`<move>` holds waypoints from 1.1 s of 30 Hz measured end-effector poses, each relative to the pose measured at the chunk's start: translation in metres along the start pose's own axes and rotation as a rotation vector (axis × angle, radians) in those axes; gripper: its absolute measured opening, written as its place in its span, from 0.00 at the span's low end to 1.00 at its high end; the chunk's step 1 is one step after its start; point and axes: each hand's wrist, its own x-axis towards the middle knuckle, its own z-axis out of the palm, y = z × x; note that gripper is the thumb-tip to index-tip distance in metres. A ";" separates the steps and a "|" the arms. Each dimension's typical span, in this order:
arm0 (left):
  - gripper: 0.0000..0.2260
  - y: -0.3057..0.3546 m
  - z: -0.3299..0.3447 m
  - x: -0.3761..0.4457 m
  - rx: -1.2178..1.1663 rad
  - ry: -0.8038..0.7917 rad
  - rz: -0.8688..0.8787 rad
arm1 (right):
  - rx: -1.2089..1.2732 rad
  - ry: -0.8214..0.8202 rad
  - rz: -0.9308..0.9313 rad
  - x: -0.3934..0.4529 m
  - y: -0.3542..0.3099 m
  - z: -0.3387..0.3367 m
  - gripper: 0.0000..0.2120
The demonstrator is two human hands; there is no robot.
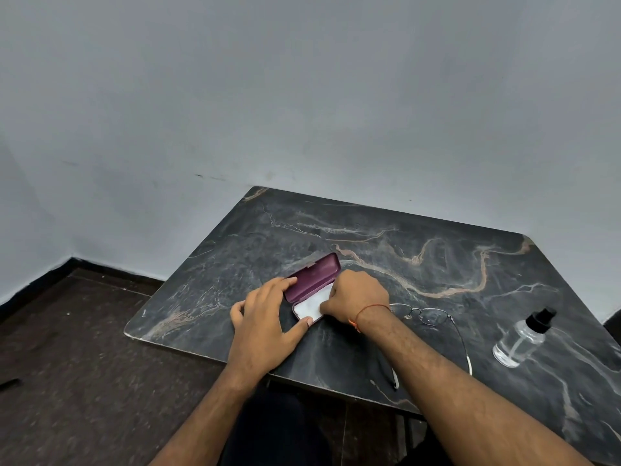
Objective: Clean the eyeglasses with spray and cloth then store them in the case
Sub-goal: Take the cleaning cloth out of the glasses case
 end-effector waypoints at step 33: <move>0.18 0.104 0.003 -0.014 -0.387 -0.159 0.137 | 0.532 0.409 -0.178 -0.145 0.152 -0.071 0.02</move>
